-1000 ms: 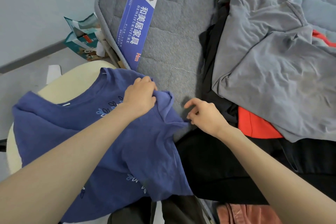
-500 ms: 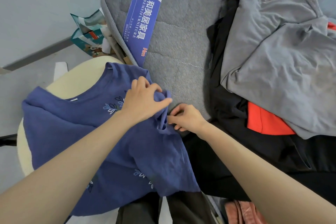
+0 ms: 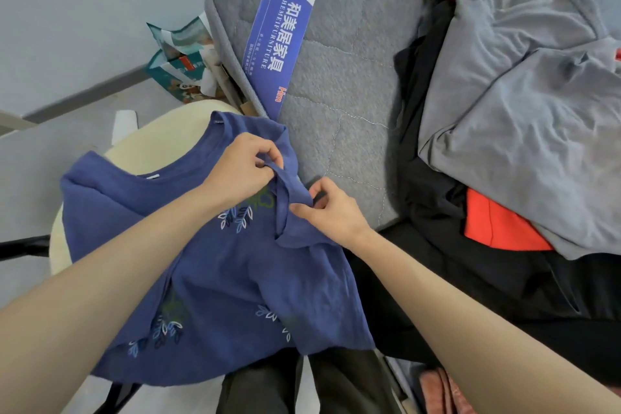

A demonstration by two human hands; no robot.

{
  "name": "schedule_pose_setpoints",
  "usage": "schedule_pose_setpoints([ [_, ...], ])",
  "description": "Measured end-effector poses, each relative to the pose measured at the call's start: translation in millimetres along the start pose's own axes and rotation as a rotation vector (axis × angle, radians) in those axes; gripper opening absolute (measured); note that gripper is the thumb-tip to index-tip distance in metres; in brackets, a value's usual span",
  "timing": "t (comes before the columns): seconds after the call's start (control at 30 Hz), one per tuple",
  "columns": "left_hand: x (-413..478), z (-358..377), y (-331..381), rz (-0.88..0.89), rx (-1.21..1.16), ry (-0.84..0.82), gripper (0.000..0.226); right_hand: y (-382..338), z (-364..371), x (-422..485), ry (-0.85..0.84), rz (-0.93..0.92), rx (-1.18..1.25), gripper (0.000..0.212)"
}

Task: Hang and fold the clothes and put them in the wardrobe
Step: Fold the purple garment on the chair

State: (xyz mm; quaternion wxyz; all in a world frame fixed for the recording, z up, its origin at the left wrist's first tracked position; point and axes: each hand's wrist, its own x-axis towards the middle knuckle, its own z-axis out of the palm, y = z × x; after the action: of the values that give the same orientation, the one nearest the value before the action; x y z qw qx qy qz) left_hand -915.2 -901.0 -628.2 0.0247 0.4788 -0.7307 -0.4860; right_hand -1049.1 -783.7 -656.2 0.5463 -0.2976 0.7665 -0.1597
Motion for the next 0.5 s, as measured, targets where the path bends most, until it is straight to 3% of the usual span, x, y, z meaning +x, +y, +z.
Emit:
schedule_pose_setpoints([
  [0.1,-1.9,-4.5,2.3,-0.01,-0.018,0.015,0.039,-3.8,0.2,-2.1,-0.019,-0.044,-0.045,0.013],
  [0.27,-11.5,-12.2,-8.7,-0.072,-0.065,0.282,0.039,-12.8,-6.1,-16.9,-0.27,-0.171,-0.001,0.015],
  [0.37,-24.2,-18.6,-32.3,-0.132,-0.159,0.377,0.036,-13.4,-8.7,-20.5,-0.31,-0.251,-0.171,0.016],
  [0.5,-43.0,-15.4,-68.9,-0.593,-0.507,0.317,0.017,-18.0,-10.5,-13.3,-0.09,-0.264,-0.21,0.023],
])
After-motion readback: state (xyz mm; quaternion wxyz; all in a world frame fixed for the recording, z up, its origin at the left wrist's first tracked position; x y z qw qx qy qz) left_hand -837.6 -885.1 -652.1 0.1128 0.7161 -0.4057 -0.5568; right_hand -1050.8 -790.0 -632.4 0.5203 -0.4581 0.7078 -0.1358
